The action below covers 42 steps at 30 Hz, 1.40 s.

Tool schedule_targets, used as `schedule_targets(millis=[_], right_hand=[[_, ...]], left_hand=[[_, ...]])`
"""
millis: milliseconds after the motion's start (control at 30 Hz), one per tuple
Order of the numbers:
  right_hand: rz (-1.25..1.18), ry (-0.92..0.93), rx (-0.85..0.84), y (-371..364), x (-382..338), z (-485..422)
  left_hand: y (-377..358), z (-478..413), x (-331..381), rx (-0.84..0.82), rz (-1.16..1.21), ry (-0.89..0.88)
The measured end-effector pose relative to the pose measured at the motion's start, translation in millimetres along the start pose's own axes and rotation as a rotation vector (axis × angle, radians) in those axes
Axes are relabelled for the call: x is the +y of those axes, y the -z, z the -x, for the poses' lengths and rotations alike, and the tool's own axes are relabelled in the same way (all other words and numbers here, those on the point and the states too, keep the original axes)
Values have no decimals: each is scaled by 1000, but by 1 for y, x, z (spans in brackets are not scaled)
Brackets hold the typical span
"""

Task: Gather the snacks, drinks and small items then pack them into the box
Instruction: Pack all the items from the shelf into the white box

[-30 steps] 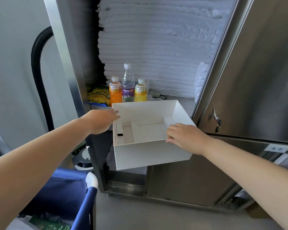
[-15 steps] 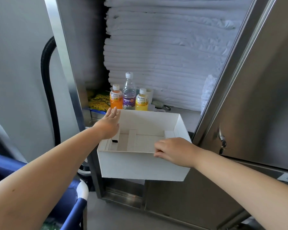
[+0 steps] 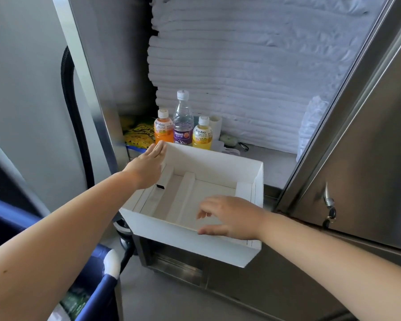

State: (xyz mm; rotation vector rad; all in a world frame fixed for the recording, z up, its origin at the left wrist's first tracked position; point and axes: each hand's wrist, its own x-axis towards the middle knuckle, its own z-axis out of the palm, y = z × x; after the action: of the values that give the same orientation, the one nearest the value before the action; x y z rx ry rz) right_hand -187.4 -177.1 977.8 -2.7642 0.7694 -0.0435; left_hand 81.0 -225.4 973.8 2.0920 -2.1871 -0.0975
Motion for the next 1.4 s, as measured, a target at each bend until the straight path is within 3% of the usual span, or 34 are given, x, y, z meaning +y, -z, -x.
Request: schedule_targets(millis=[100, 200, 367, 467, 633, 867, 1400], right_hand=[[259, -84, 131, 2, 23, -7], [419, -311, 239, 13, 47, -20], [372, -516, 100, 19, 76, -38], [338, -511, 102, 20, 87, -42], [267, -506, 183, 28, 96, -45], [143, -515, 181, 37, 107, -54], [28, -359, 139, 47, 135, -78]], left_hand=[[1, -4, 1, 13, -186, -143], [12, -14, 2, 6, -183, -194], [5, -31, -5, -15, -229, -230], [1, -38, -14, -9, -237, -179], [-4, -57, -9, 86, -303, -396], [-6, -75, -3, 35, -240, -450], [3, -69, -7, 89, -83, -416]])
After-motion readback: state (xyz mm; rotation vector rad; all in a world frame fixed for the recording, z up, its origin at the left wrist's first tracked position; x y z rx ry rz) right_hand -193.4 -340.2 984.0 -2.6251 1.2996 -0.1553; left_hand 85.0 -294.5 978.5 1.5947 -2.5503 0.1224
